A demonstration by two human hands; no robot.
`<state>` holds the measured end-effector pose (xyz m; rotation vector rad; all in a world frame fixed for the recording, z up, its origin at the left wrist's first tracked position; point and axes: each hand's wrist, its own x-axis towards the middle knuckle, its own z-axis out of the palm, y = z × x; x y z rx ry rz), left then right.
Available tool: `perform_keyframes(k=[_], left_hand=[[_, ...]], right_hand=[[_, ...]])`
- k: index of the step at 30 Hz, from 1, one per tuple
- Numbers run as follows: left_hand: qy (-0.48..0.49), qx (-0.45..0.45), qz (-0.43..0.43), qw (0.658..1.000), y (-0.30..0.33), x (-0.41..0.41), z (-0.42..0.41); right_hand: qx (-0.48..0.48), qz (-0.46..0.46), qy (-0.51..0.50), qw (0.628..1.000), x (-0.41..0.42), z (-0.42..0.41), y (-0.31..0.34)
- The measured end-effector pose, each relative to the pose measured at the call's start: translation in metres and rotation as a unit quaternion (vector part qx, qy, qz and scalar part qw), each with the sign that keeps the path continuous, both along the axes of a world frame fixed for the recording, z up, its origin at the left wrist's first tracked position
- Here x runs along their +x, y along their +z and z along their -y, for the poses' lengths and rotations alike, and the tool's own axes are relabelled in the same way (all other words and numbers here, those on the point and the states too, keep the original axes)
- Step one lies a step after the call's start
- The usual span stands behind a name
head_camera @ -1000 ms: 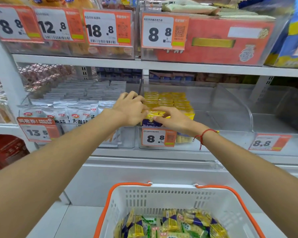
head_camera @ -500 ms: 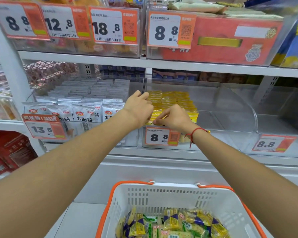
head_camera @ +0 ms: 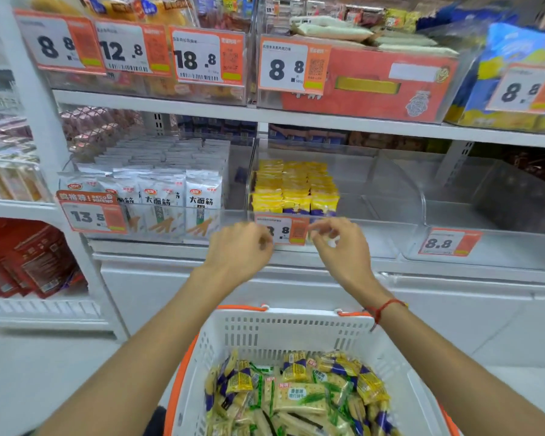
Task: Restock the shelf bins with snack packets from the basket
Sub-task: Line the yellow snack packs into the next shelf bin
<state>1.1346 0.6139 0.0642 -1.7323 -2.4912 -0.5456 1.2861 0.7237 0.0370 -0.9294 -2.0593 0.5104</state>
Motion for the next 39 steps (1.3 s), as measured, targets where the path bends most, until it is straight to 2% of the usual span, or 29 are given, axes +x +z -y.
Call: perform_keyframes(k=[3,5,8,11,16,18,21,24,28,30,32,35,37,39], left_hand=[[0.018,-0.117,0.037,0.992,-0.032,0.01,0.018],[0.026,-0.194,0.078,0.977,-0.062,0.014,0.027],[0.028,-0.273,0.165,0.947,-0.118,0.017,0.039],[0.028,-0.292,0.288,0.912,-0.177,0.026,0.059],[-0.001,-0.422,0.318,0.849,-0.251,0.04,0.099],[0.018,-0.446,0.315,0.838,-0.266,0.04,0.11],[0.068,-0.438,0.303,0.844,-0.282,0.04,0.118],[0.103,-0.414,0.34,0.838,-0.297,0.042,0.118],[0.142,-0.398,0.383,0.821,-0.322,0.037,0.116],[0.145,-0.397,0.374,0.825,-0.331,0.036,0.113],[0.143,-0.4,0.342,0.839,-0.335,0.037,0.113],[0.108,-0.424,0.195,0.878,-0.346,0.041,0.115],[0.092,-0.446,0.129,0.881,-0.356,0.048,0.114],[0.11,-0.452,0.116,0.878,-0.366,0.053,0.111]], right_hand=[[-0.109,0.013,0.016,0.994,0.025,0.022,-0.048],[-0.186,0.086,0.038,0.978,0.036,0.036,-0.085],[-0.265,0.227,0.091,0.933,0.046,0.059,-0.135],[-0.307,0.307,0.108,0.895,0.055,0.08,-0.171],[-0.334,0.422,0.173,0.825,0.06,0.091,-0.201],[-0.325,0.447,0.185,0.812,0.059,0.091,-0.204],[-0.312,0.439,0.21,0.816,0.048,0.1,-0.211],[-0.283,0.465,0.258,0.798,0.029,0.114,-0.228],[-0.143,0.516,0.287,0.794,0.008,0.126,-0.262],[-0.072,0.541,0.3,0.782,0.005,0.131,-0.282],[-0.022,0.571,0.314,0.758,0.006,0.134,-0.3],[0.014,0.605,0.319,0.73,0.001,0.137,-0.319],[0.015,0.625,0.312,0.715,-0.009,0.14,-0.324],[0.018,0.638,0.295,0.711,-0.016,0.143,-0.328]])
